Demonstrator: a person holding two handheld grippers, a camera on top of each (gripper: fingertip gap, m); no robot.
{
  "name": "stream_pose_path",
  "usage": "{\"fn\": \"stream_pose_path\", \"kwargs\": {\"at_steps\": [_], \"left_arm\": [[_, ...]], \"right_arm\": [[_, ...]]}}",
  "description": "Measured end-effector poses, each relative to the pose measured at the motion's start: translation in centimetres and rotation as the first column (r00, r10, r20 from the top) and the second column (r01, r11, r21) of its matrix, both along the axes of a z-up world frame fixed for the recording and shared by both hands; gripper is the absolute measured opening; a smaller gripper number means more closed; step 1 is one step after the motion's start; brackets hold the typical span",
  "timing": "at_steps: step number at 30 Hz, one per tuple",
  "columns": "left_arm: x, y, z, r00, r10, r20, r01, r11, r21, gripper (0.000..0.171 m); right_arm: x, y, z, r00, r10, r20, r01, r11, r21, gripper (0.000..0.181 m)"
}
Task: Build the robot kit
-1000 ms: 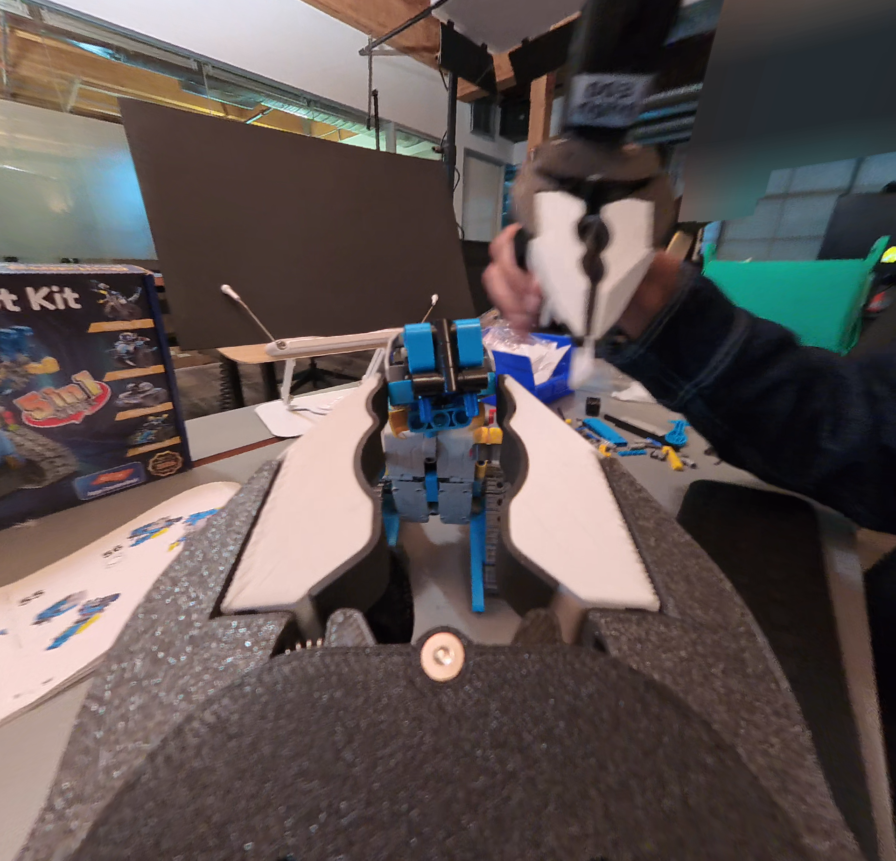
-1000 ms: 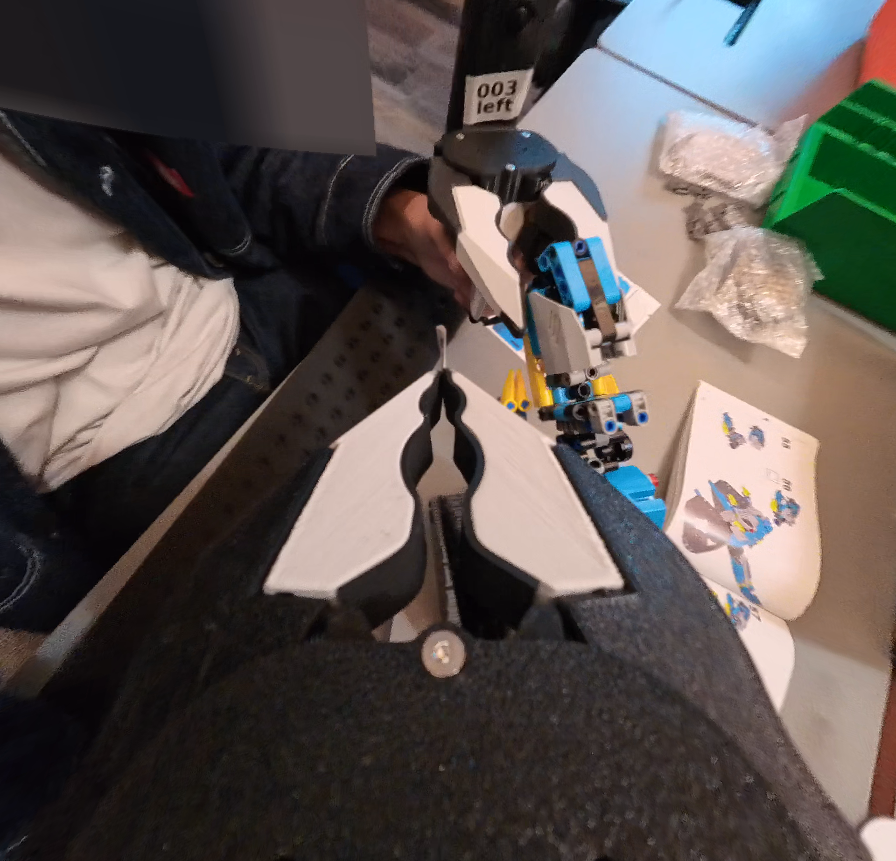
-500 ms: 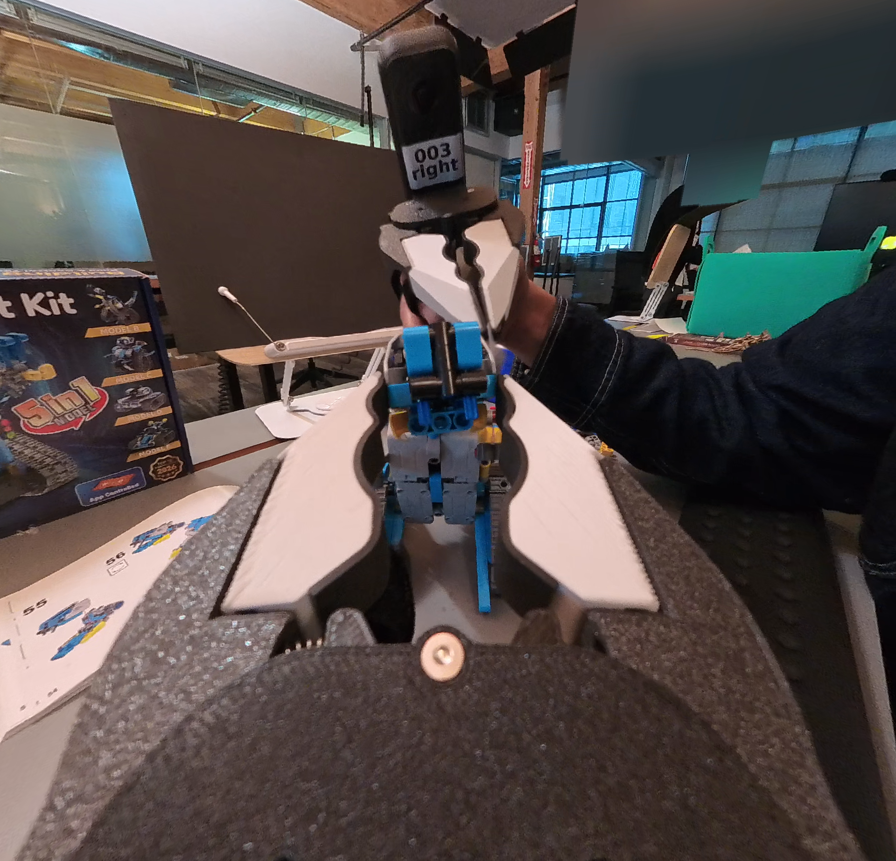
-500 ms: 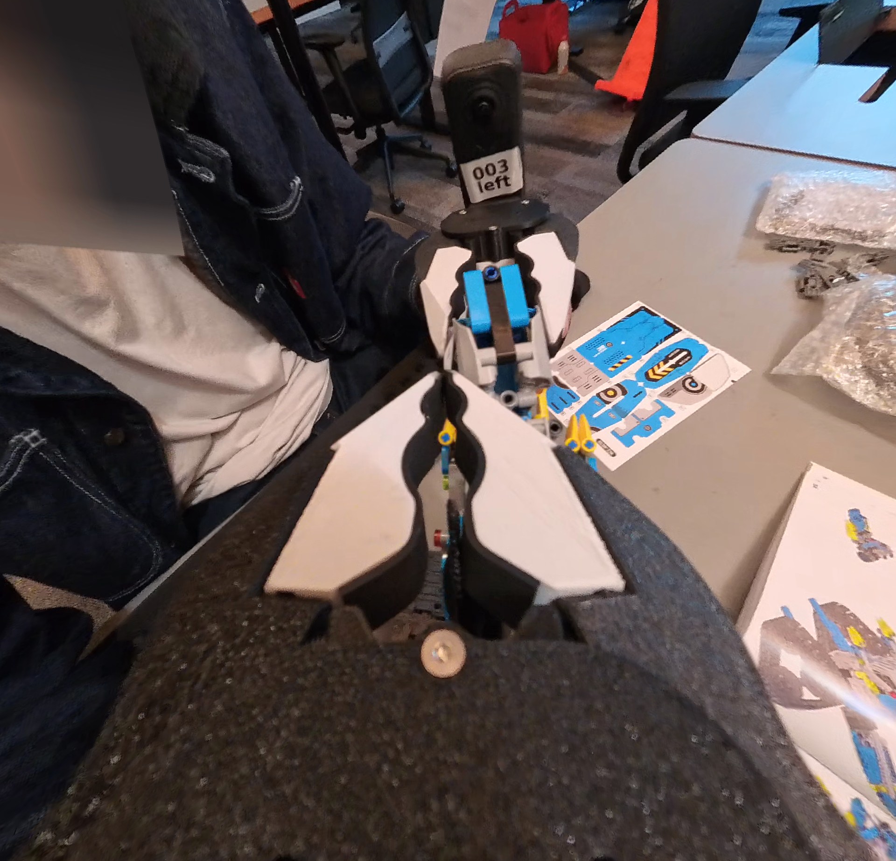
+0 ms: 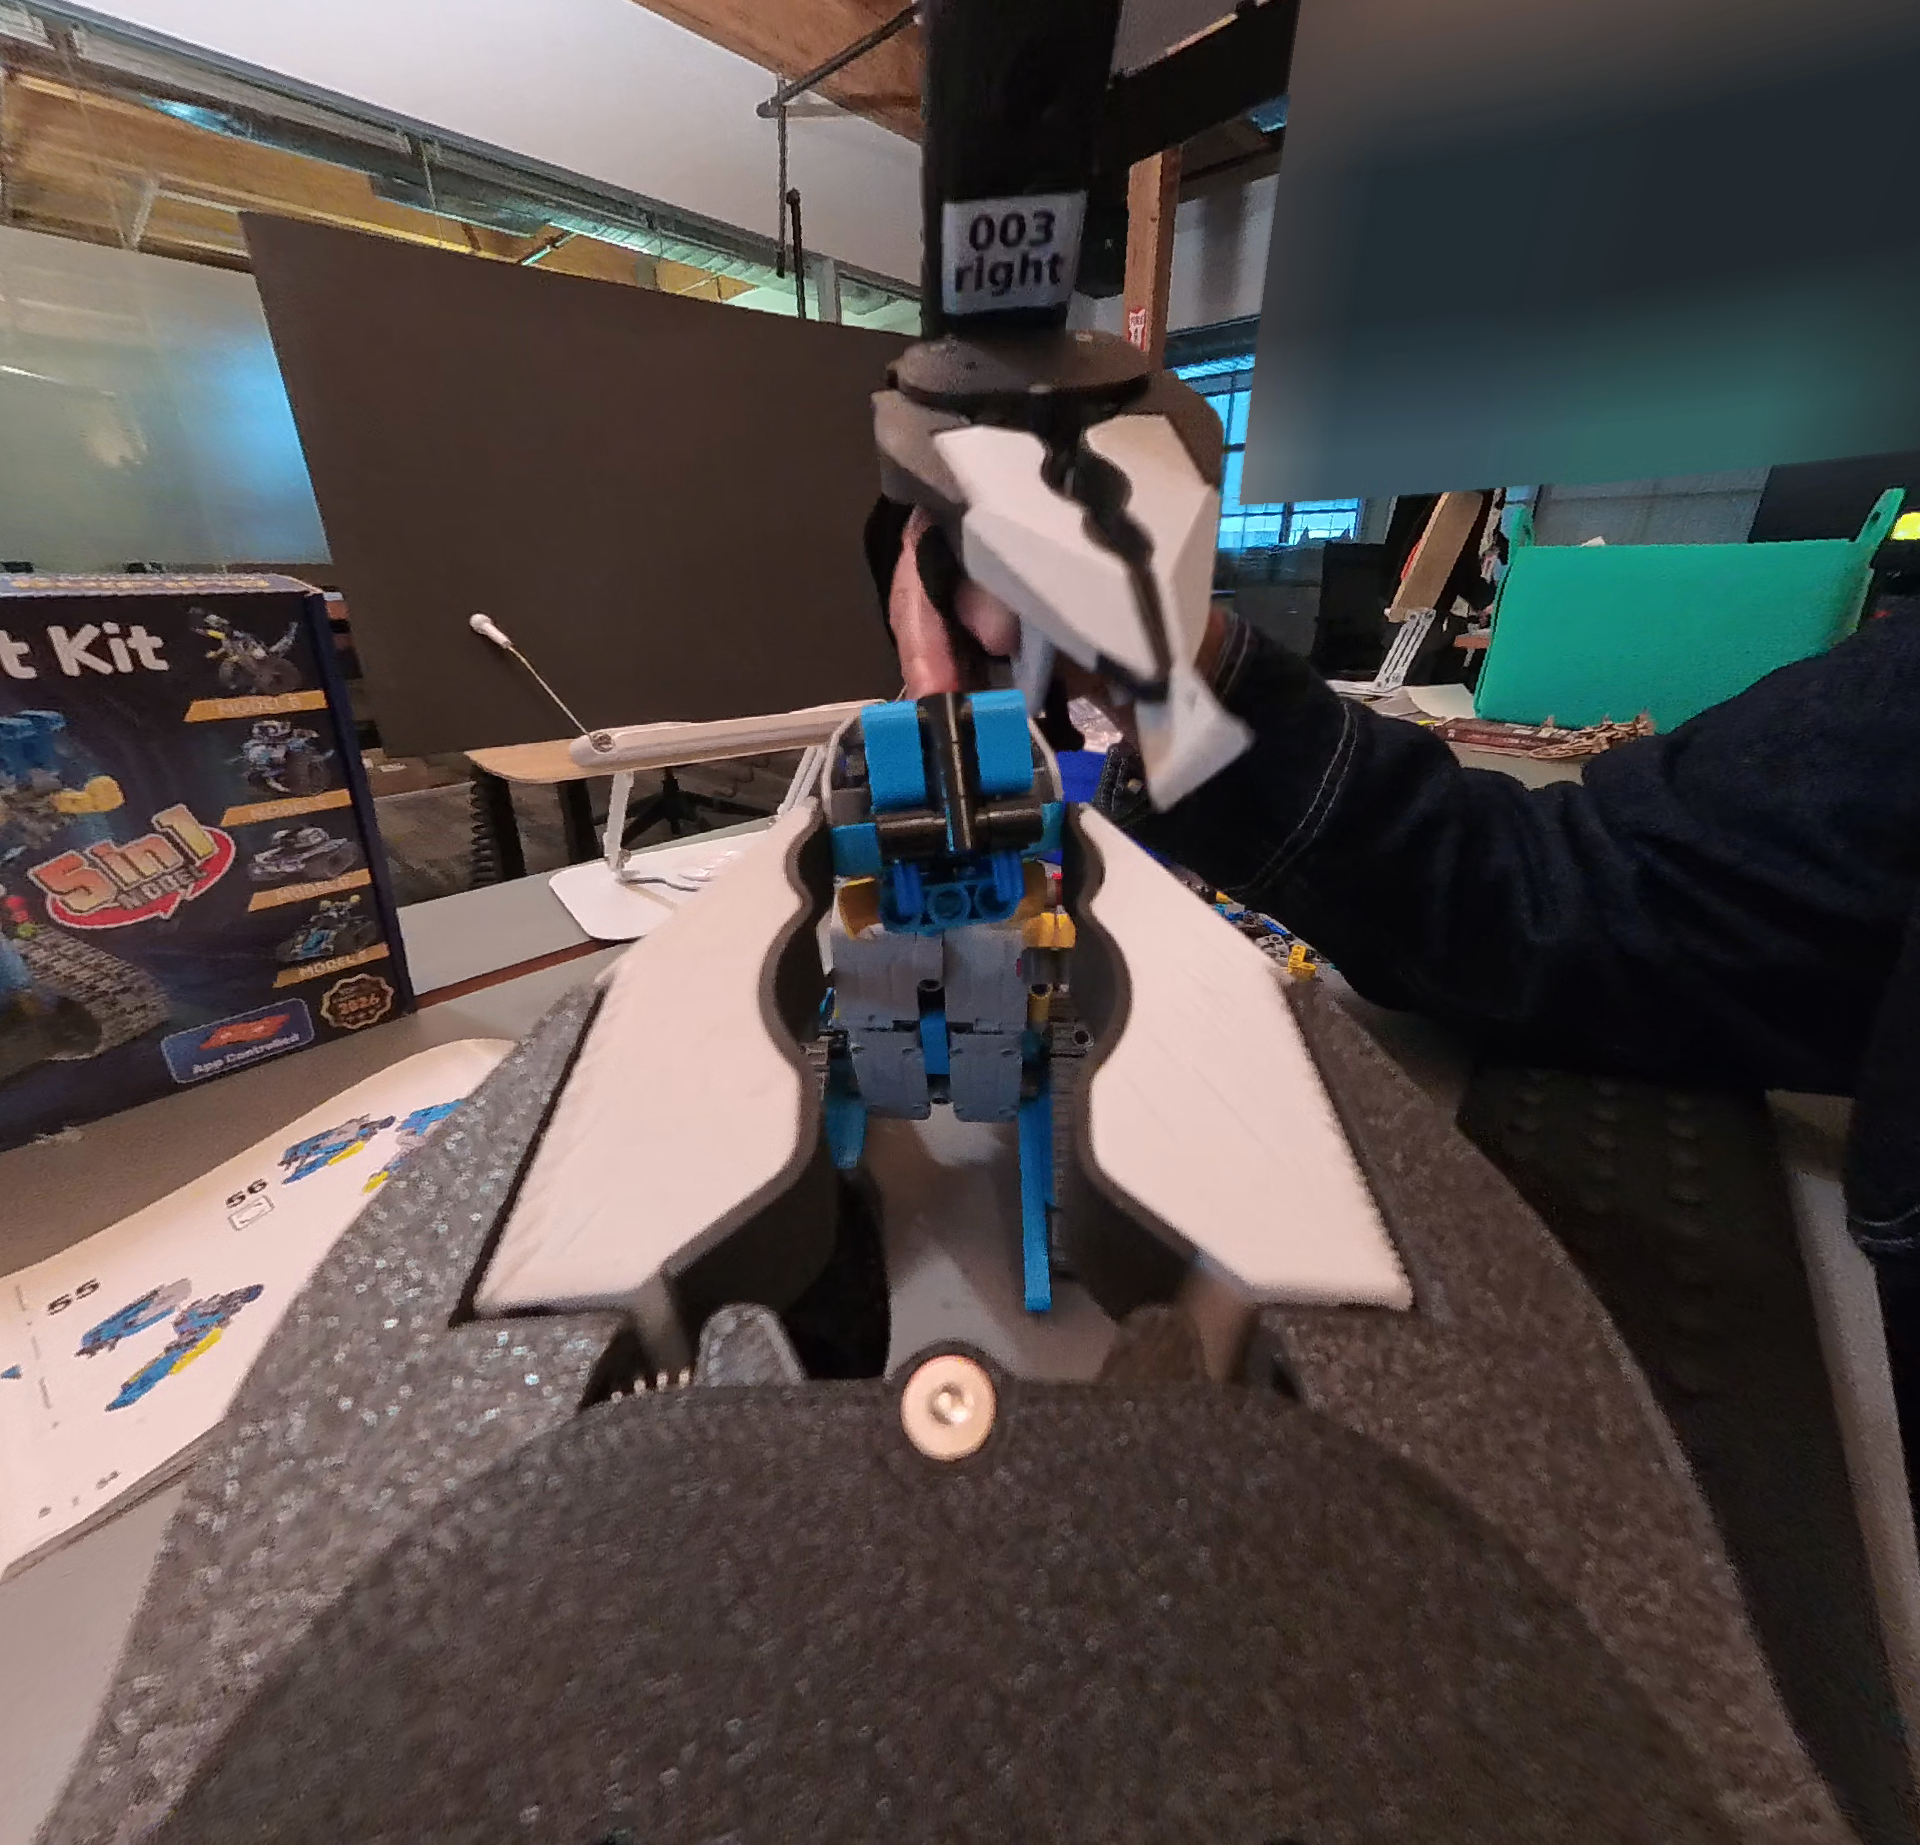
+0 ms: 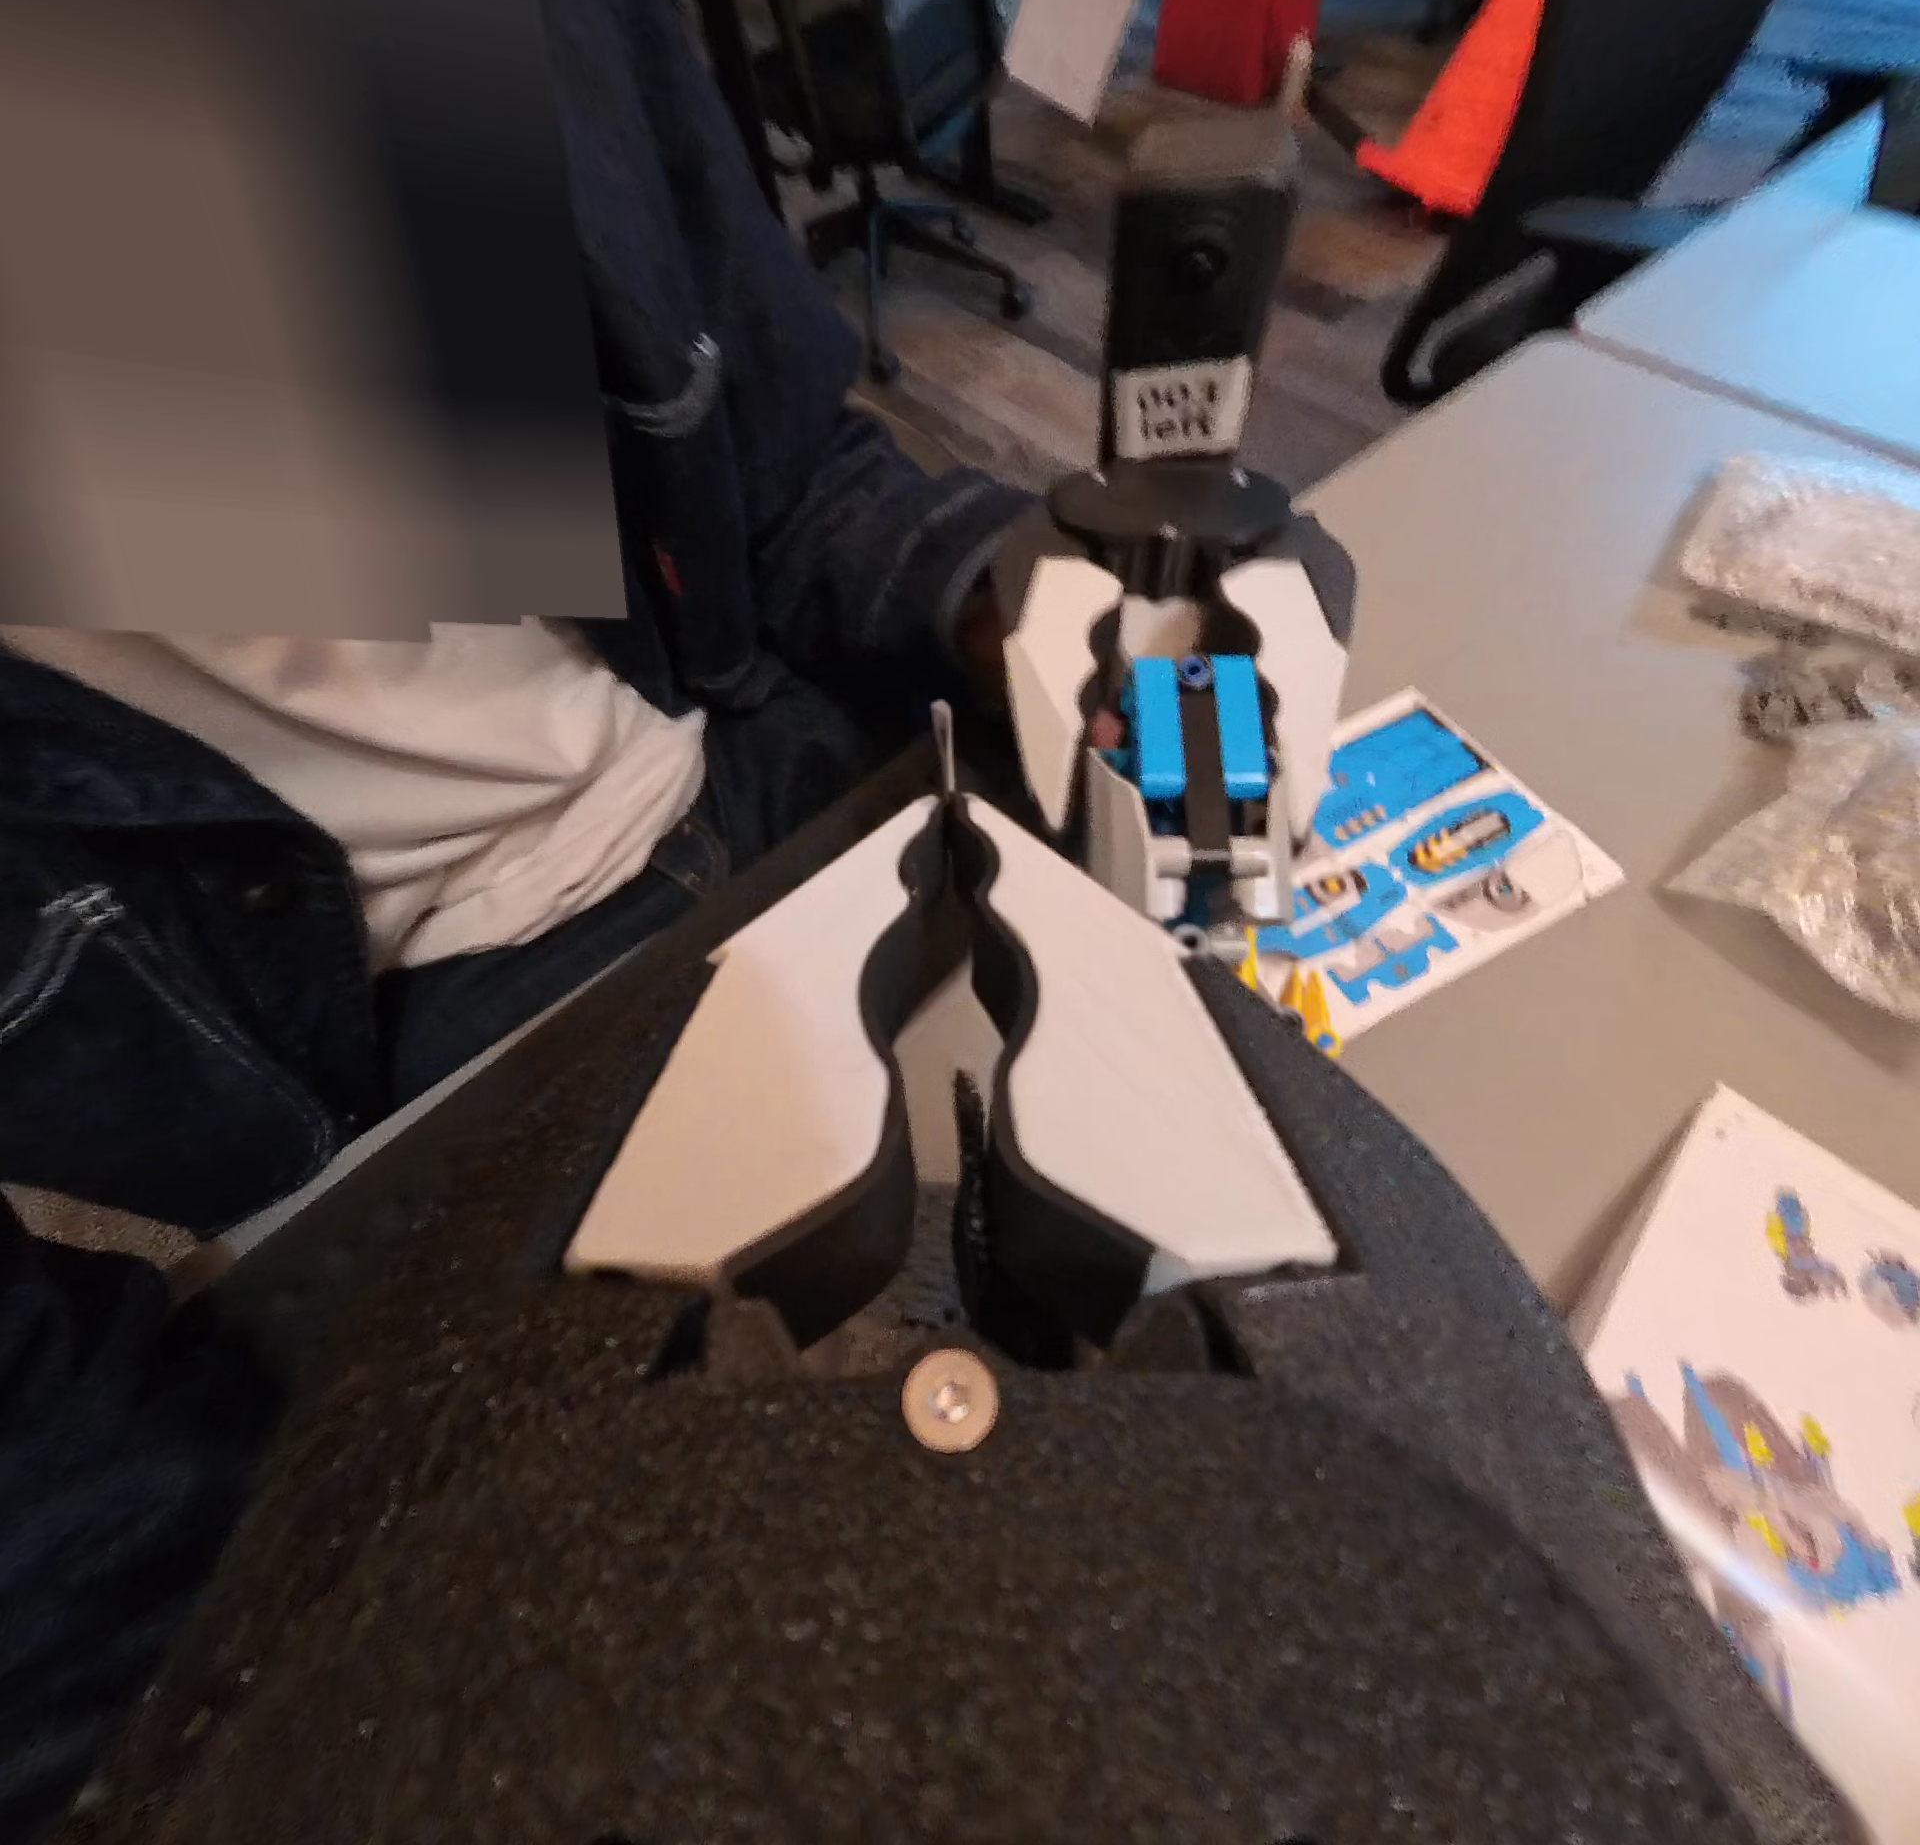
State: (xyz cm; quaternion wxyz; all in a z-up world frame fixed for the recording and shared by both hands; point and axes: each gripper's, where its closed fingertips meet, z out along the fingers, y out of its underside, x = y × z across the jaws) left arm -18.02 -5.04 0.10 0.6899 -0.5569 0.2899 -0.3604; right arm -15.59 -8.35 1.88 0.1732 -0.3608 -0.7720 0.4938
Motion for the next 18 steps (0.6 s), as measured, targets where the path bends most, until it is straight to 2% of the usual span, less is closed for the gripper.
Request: {"fn": "stream_pose_path", "kwargs": {"at_steps": [2, 6, 9, 13, 18], "left_arm": [[0.0, 0.0, 0.0, 1.0, -0.006, 0.004, 0.006, 1.0, -0.005, 0.043], [0.0, -0.1, 0.1, 1.0, -0.017, 0.014, 0.017, 1.0, 0.004, 0.044], [0.1, -0.1, 0.1, 0.999, -0.025, 0.023, 0.025, 1.0, 0.006, 0.044], [0.7, -0.7, 0.2, 0.998, -0.057, 0.015, 0.057, 0.998, 0.01, 0.064], [1.2, -0.5, -0.4, 0.999, -0.018, -0.036, 0.018, 1.0, 0.008, 0.07]], "right_arm": [[-0.4, 0.3, -1.1, 0.998, -0.025, 0.065, 0.021, 0.998, 0.052, 0.0], [-1.1, 0.9, -0.1, 0.999, 0.002, 0.053, -0.008, 0.994, 0.106, 0.0], [-1.4, 1.9, -0.1, 0.995, -0.007, 0.095, -0.005, 0.991, 0.133, 0.0], [-1.0, 1.8, -0.4, 0.991, -0.006, 0.135, -0.014, 0.989, 0.145, 0.0], [-1.1, 1.8, -0.6, 0.99, -0.013, 0.142, -0.007, 0.99, 0.139, 0.0]]}}
